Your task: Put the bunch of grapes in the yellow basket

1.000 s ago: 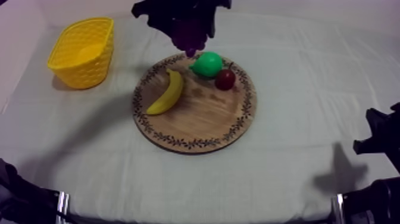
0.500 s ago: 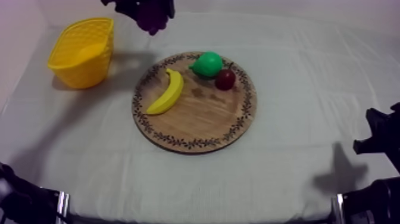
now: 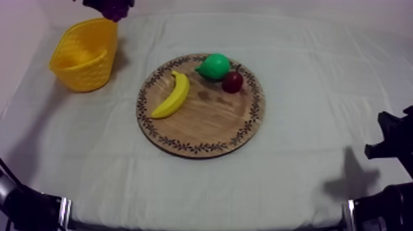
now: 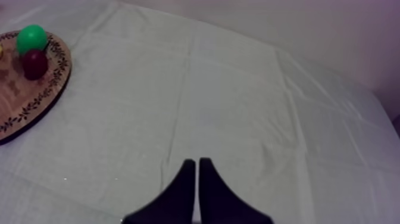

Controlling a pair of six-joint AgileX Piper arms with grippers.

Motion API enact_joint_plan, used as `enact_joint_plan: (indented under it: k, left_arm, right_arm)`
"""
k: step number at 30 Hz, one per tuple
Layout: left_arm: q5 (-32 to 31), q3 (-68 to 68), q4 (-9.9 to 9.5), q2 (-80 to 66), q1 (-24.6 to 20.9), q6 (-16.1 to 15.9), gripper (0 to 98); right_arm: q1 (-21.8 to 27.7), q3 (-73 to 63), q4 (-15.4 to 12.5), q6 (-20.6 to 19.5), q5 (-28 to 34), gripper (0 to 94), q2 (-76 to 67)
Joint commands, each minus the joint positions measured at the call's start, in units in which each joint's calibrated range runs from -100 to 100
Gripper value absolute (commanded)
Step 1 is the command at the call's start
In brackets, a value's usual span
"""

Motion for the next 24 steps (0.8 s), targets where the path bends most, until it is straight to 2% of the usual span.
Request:
enact_joint_plan:
  k: [1, 14, 24]
  left_arm:
    - [-0.03, -0.33, -0.08, 0.39, -1.95, -0.50, 49.1]
    - [0.02, -3.01, -0.31, 2.37, -8.25, -2.77, 49.4]
    - [0.82, -4.48, -0.38, 2.95, -9.43, -3.17, 49.5]
  right_arm:
    - [-0.02, -0.04, 0.03, -0.01, 0.02, 0.3, 0.00]
    - [-0.02, -0.04, 0.03, -0.01, 0.02, 0.3, 0.00]
    - [-0.02, -0.04, 0.03, -0.01, 0.02, 0.3, 0.00]
